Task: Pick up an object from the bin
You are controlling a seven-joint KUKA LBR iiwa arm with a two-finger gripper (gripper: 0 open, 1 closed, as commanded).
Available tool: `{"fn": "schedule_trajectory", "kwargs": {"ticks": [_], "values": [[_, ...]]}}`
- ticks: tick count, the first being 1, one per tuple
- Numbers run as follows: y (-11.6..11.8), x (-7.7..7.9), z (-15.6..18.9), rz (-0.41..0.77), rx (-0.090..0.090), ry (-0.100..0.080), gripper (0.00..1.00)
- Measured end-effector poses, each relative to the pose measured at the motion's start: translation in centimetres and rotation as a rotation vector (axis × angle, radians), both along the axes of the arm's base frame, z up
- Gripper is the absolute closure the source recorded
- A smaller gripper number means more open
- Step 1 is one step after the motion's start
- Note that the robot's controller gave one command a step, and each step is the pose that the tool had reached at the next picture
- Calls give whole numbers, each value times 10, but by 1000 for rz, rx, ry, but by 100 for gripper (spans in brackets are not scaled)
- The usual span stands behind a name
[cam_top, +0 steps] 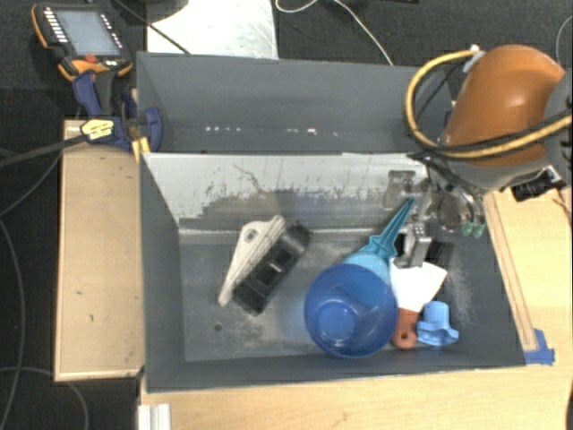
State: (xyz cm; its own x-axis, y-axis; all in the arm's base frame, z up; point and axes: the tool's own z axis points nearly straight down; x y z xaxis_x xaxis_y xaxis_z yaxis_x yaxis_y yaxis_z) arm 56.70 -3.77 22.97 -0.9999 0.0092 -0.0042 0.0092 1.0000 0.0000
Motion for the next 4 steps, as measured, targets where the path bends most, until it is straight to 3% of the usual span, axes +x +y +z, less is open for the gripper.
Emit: {"fn": "schedule_trajectory", "kwargs": {"ticks": [1, 2, 3, 4], "values": [[5, -18, -106, 93, 1, 9, 0], [6, 10, -121, 205, 0, -3, 0], [60, -8, -161, 54, 4, 11, 0], [91, 19, -159, 229, 0, -8, 0]]}}
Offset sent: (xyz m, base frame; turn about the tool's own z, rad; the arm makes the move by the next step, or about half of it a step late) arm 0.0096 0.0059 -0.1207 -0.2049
